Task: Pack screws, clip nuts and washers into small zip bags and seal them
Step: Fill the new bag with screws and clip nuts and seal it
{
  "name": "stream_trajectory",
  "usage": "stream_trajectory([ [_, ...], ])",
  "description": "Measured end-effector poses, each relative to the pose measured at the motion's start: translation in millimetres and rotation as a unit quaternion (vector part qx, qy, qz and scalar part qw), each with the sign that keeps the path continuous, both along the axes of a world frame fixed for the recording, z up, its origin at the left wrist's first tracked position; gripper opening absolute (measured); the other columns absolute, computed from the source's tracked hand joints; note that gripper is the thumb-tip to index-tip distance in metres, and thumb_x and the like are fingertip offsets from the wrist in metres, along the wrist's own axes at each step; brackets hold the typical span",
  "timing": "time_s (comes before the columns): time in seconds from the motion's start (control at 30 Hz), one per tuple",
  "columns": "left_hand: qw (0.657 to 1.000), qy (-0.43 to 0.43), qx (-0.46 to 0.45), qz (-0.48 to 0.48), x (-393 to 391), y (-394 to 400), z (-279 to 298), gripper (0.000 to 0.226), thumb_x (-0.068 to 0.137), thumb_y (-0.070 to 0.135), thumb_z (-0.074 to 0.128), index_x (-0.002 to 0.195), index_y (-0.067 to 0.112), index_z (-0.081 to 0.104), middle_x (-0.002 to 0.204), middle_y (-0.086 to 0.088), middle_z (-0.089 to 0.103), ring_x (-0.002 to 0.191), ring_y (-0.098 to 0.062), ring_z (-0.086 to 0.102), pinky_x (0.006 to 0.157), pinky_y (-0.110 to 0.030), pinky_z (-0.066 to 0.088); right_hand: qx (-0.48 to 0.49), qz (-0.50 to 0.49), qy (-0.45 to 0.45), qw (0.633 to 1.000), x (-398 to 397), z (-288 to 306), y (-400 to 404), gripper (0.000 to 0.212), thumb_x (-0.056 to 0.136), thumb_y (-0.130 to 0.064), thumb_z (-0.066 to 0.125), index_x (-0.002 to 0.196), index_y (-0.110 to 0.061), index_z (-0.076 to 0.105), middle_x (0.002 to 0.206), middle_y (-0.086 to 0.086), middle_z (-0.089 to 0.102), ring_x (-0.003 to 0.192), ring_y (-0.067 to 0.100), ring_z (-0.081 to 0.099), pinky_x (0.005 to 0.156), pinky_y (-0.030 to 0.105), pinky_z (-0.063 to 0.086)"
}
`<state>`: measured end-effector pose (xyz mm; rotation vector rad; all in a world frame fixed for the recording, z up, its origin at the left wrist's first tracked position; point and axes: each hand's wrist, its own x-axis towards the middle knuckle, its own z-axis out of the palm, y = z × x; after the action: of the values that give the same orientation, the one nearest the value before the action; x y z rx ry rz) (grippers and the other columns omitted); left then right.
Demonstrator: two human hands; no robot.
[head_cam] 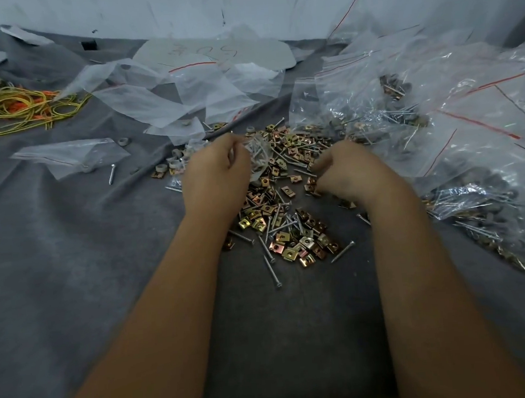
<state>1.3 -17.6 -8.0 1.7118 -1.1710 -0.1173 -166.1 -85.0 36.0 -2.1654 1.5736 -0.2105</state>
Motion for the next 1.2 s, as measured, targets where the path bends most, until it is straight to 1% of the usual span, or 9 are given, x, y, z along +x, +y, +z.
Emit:
stream_trajectory([
  [0.1, 0.999, 0.030, -0.020, 0.009, 1, 1, 2, 0.027, 0.094, 0.026, 0.045, 0.100, 0.031, 0.070, 0.053, 0.005, 0.050, 0.048, -0.008, 0.042, 0.051, -0.030, 0.035, 0.039, 0.070, -0.165, 0.983, 9, -5, 5, 0.040, 0.086, -0.006, 0.068, 0.123, -0.022, 0.066, 0.119, -0.002, 0.067, 0.104, 0.013, 0.063, 0.093, 0.030, 0.046],
  [0.23, 0.993, 0.087, -0.059, 0.051, 5, 1, 4, 0.024, 0.089, 0.031, 0.041, 0.088, 0.044, 0.062, 0.051, 0.018, 0.052, 0.046, -0.004, 0.041, 0.050, -0.028, 0.031, -0.008, 0.006, -0.321, 0.947, 14, -20, 5, 0.037, 0.091, -0.001, 0.053, 0.101, -0.033, 0.068, 0.110, -0.009, 0.067, 0.082, 0.006, 0.068, 0.074, 0.026, 0.053],
  [0.4, 0.995, 0.087, -0.043, 0.034, 2, 0, 4, 0.029, 0.089, 0.031, 0.041, 0.074, 0.051, 0.057, 0.050, 0.018, 0.050, 0.046, -0.005, 0.038, 0.050, -0.029, 0.033, -0.071, -0.011, -0.226, 0.971, 2, -19, 5, 0.038, 0.081, 0.001, 0.051, 0.072, -0.033, 0.065, 0.081, -0.016, 0.062, 0.073, 0.000, 0.056, 0.061, 0.021, 0.041],
  [0.53, 0.996, 0.079, -0.029, 0.013, 3, -2, 3, 0.025, 0.088, 0.031, 0.040, 0.088, 0.039, 0.064, 0.049, 0.016, 0.050, 0.046, -0.006, 0.037, 0.052, -0.033, 0.035, 0.034, 0.108, -0.126, 0.986, -11, -10, 7, 0.023, 0.081, -0.007, 0.067, 0.089, -0.028, 0.068, 0.084, -0.010, 0.063, 0.078, 0.004, 0.059, 0.065, 0.020, 0.045],
  [0.6, 0.997, 0.078, -0.022, 0.004, 2, -1, 3, 0.025, 0.090, 0.030, 0.041, 0.091, 0.036, 0.066, 0.049, 0.016, 0.049, 0.046, -0.006, 0.037, 0.053, -0.033, 0.035, 0.032, 0.121, -0.107, 0.986, -13, -11, 7, 0.027, 0.080, -0.006, 0.073, 0.097, -0.026, 0.068, 0.088, -0.009, 0.063, 0.080, 0.004, 0.058, 0.066, 0.018, 0.045],
  [0.8, 0.998, 0.056, -0.019, -0.009, 0, 0, 1, 0.027, 0.093, 0.025, 0.045, 0.101, 0.025, 0.071, 0.052, 0.007, 0.048, 0.046, -0.009, 0.038, 0.053, -0.034, 0.037, -0.021, 0.104, -0.139, 0.985, -11, -16, 7, 0.028, 0.082, -0.001, 0.071, 0.102, -0.021, 0.071, 0.088, -0.007, 0.063, 0.078, 0.002, 0.056, 0.069, 0.015, 0.044],
  [1.0, 0.999, 0.041, -0.013, -0.012, 1, -1, 0, 0.027, 0.095, 0.023, 0.047, 0.105, 0.028, 0.071, 0.051, 0.007, 0.049, 0.042, -0.005, 0.040, 0.048, -0.028, 0.029, -0.077, 0.054, -0.201, 0.975, -13, -21, 3, 0.025, 0.082, -0.003, 0.071, 0.098, -0.023, 0.070, 0.084, -0.009, 0.062, 0.076, 0.000, 0.055, 0.068, 0.014, 0.045],
  [1.1, 0.999, 0.043, -0.012, -0.016, 2, -2, -1, 0.026, 0.094, 0.023, 0.047, 0.103, 0.030, 0.070, 0.050, 0.008, 0.049, 0.042, -0.004, 0.040, 0.047, -0.027, 0.029, -0.081, 0.031, -0.277, 0.957, -12, -21, 1, 0.025, 0.083, -0.004, 0.070, 0.092, -0.026, 0.065, 0.084, -0.005, 0.063, 0.074, 0.002, 0.056, 0.067, 0.013, 0.047],
  [1.2, 0.998, 0.050, -0.010, -0.022, 3, -3, -2, 0.026, 0.094, 0.024, 0.046, 0.103, 0.031, 0.070, 0.049, 0.010, 0.049, 0.042, -0.004, 0.039, 0.047, -0.027, 0.030, -0.110, -0.023, -0.298, 0.948, -10, -23, -1, 0.022, 0.089, -0.014, 0.067, 0.108, -0.024, 0.065, 0.091, -0.006, 0.065, 0.080, 0.002, 0.058, 0.065, 0.012, 0.042],
])
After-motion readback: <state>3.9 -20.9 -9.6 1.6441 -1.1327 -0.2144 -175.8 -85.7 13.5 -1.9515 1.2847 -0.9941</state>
